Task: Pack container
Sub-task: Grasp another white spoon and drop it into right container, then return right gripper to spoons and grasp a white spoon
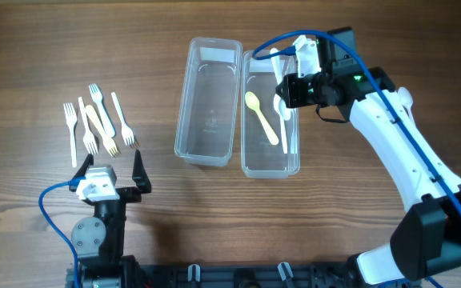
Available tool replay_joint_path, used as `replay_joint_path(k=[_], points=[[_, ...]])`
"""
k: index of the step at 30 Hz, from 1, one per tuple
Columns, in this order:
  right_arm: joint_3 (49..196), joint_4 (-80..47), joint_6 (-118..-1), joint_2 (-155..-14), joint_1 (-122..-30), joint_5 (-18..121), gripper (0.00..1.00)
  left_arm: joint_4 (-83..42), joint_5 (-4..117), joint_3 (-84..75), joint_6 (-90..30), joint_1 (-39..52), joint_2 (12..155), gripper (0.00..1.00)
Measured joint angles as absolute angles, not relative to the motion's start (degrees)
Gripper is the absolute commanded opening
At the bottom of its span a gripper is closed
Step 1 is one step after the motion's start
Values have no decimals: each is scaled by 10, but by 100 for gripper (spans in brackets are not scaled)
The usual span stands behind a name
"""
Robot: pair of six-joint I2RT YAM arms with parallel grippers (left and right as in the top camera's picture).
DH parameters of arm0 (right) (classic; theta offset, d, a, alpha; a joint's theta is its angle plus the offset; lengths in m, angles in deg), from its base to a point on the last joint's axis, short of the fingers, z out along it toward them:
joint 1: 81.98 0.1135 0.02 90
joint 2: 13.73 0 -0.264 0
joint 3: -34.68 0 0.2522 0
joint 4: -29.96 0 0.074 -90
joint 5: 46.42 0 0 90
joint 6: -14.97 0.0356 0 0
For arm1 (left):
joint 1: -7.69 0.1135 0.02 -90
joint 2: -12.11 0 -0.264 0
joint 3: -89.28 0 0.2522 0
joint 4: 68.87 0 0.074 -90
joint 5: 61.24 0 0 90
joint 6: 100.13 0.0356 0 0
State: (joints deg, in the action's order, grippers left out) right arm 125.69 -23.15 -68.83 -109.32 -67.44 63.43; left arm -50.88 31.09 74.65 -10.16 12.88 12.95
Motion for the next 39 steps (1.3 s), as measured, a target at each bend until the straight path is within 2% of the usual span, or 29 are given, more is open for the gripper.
replay_joint_path(k=[2, 12, 17, 23, 28, 39], points=[[1257, -230, -689, -1093, -674, 634, 73, -509, 311, 747, -102, 129, 129, 100], [1257, -231, -698, -1093, -706, 630, 72, -509, 311, 747, -102, 129, 129, 100], [1257, -294, -733, -1087, -810, 588, 71, -509, 311, 747, -102, 129, 129, 100], [1257, -328, -788, -1086, -916, 503, 63, -509, 311, 747, -102, 129, 129, 100], [1257, -326, -812, -1086, -964, 476, 58, -509, 311, 747, -102, 129, 129, 100], [1179, -222, -873, -1086, -997, 444, 59, -509, 311, 747, -102, 129, 129, 100]])
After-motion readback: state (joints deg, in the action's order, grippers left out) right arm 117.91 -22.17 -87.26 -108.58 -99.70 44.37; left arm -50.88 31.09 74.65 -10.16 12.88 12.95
